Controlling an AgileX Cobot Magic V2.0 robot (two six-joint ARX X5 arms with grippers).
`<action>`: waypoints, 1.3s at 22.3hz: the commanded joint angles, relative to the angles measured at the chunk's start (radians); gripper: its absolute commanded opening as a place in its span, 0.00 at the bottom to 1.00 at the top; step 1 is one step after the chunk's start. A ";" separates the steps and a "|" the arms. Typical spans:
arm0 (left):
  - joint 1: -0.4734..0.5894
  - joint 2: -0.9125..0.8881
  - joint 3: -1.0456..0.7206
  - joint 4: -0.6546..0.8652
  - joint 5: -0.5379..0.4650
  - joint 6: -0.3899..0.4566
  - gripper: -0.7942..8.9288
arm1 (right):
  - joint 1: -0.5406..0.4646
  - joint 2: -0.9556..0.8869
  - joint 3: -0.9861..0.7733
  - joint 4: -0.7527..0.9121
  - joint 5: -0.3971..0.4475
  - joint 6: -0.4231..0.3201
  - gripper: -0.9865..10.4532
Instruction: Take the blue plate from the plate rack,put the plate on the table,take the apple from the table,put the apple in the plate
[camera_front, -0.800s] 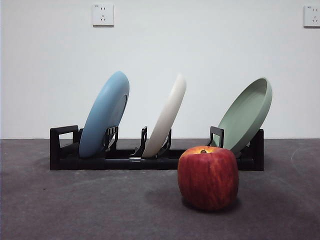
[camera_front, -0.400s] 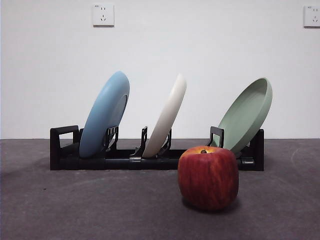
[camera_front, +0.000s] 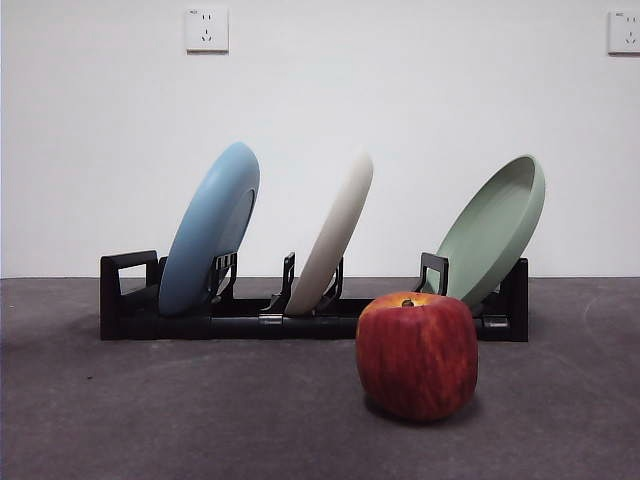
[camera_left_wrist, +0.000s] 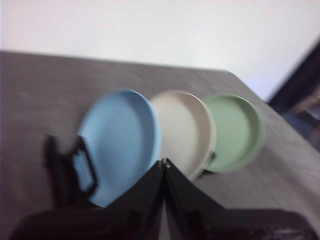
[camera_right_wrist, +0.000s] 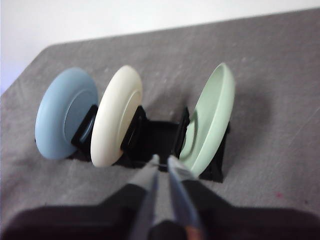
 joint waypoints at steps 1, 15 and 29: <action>-0.004 0.044 -0.001 -0.013 0.051 0.008 0.27 | -0.001 0.031 0.008 -0.006 -0.008 -0.002 0.40; -0.156 0.444 0.193 0.083 -0.026 -0.054 0.41 | 0.000 0.054 0.008 -0.001 -0.010 0.003 0.50; -0.339 0.907 0.534 -0.042 -0.261 0.114 0.40 | 0.000 0.054 0.008 -0.001 -0.010 0.011 0.50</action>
